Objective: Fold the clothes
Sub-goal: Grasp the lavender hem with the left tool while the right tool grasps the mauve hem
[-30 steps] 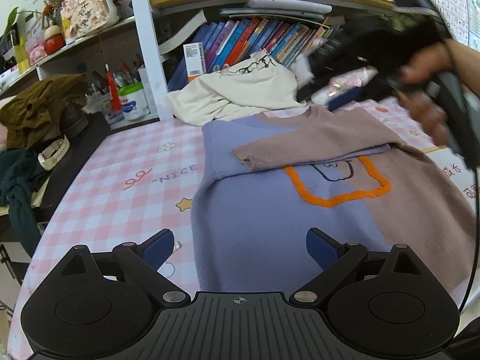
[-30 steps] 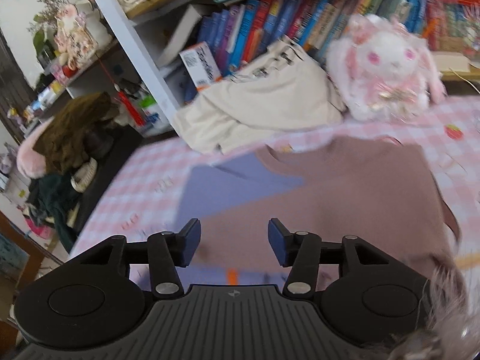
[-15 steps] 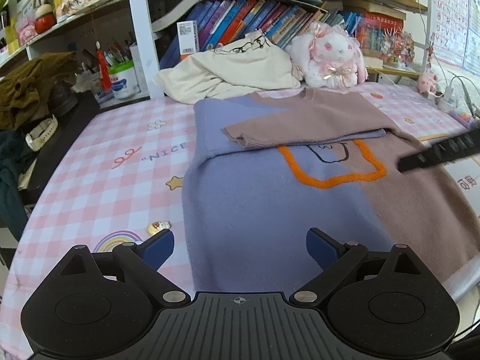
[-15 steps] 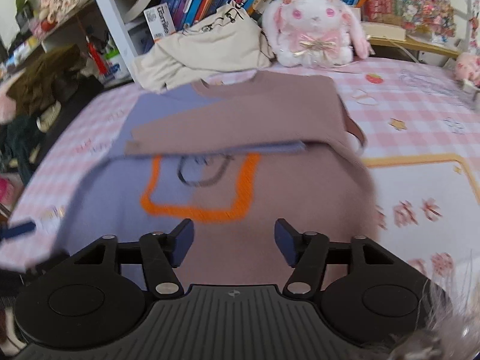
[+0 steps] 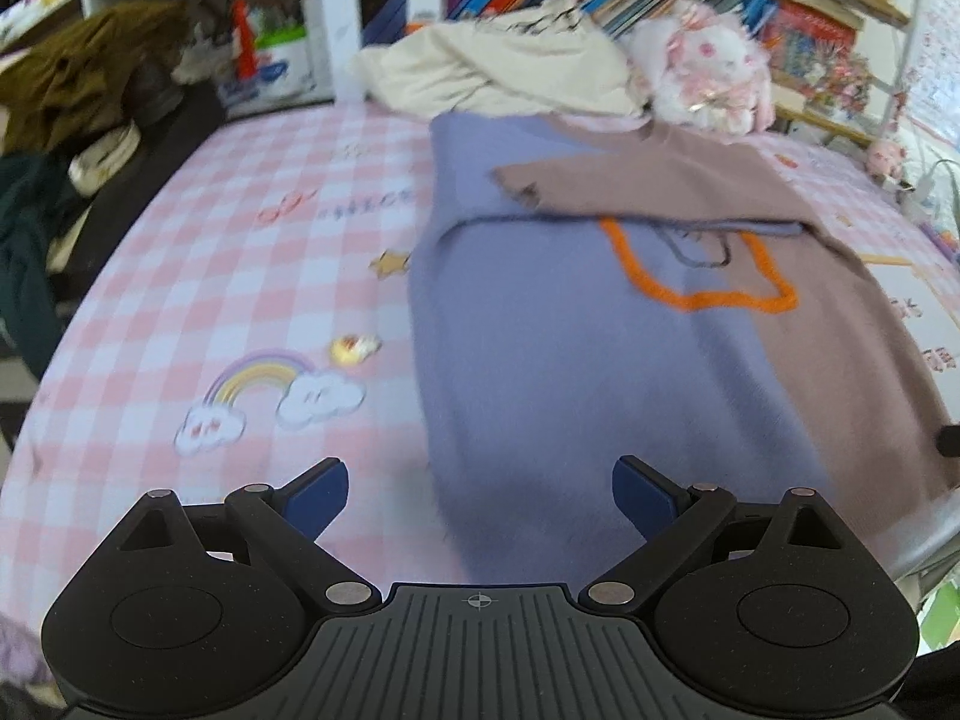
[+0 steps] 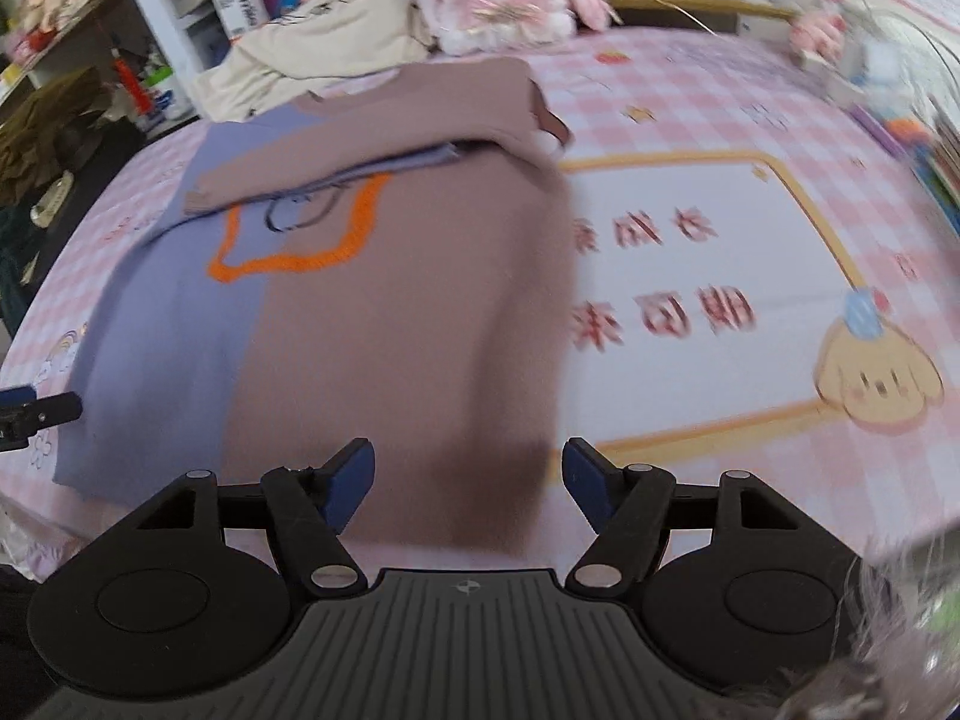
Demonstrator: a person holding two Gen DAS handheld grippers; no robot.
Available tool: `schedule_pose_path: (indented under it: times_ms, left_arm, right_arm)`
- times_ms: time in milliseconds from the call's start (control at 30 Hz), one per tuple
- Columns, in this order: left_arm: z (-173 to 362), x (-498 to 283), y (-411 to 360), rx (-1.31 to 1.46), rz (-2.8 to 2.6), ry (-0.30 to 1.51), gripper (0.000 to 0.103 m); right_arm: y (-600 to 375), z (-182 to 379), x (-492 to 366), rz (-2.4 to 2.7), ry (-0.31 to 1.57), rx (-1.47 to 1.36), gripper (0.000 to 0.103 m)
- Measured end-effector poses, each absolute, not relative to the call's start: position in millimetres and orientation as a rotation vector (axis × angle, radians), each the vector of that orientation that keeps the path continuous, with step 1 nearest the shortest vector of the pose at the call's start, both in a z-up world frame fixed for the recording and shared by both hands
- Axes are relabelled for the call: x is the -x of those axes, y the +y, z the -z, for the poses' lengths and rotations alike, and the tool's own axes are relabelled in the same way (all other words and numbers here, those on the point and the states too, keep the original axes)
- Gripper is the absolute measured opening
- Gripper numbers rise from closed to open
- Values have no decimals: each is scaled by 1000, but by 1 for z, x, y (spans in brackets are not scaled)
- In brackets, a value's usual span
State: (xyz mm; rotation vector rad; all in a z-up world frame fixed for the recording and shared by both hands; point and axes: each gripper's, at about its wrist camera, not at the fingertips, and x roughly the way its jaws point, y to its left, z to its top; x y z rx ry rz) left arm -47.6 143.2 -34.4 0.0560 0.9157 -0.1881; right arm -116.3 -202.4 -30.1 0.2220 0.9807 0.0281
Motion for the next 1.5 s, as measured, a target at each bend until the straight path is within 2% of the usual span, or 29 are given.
schedule_pose_path:
  times_ms: [233,333,400,467,567,633,667,700,733,767,900,1033,1067,1167,1200,1300,1433,1467,1500]
  left_arm:
    - [42,55,154,24,228,971,96]
    - [42,55,159,66,206,970,93]
    - [44,51,164,107,192,983,74]
    - [45,48,169,147,177,996,64]
    - [45,42,175,224,165,993,58]
    - [45,39,173,226,159,992,46]
    - [45,37,172,226,159,994,35]
    - [46,35,171,227,161,999,17]
    - [45,35,169,223,159,996,12]
    - [43,35,167,216,155,989,10]
    - [16,46,143,92,250,845,11]
    - [19,42,141,76,267,888,15]
    - [22,39,145,95,257,913,19]
    - [32,37,159,164,252,990,45]
    - [34,37,161,174,253,1006,48]
    - [41,39,166,205,268,1023,48]
    - [46,35,168,266,261,1032,44]
    - [46,34,168,269,256,1033,38]
    - [47,32,168,272,250,1033,17]
  right_arm:
    - [-215,36,125,3,1017,-251,67]
    - [-216,38,124,-11,1017,-272,58]
    - [-217,38,123,-17,1018,-281,48]
    - [-219,39,121,-8,1018,-291,46]
    - [-219,39,115,-3,1014,-284,46]
    - [-218,40,111,-3,1010,-279,46]
    - [-217,40,109,-8,1007,-273,40]
    - [-215,40,106,-14,1006,-264,33]
    - [-214,40,104,-28,1008,-258,14]
    - [-212,38,103,-40,998,-254,13]
    - [-205,20,103,-123,907,-246,12]
    - [-208,15,98,-141,915,-282,13]
    - [-212,21,96,-119,951,-297,15]
    - [-223,34,97,-66,1007,-380,17]
    - [-227,36,98,-55,1011,-415,17]
    - [-232,41,99,-46,1023,-474,25]
    - [-225,42,94,-67,1038,-453,26]
    - [-221,41,92,-73,1039,-434,21]
    - [-218,40,90,-80,1038,-414,15]
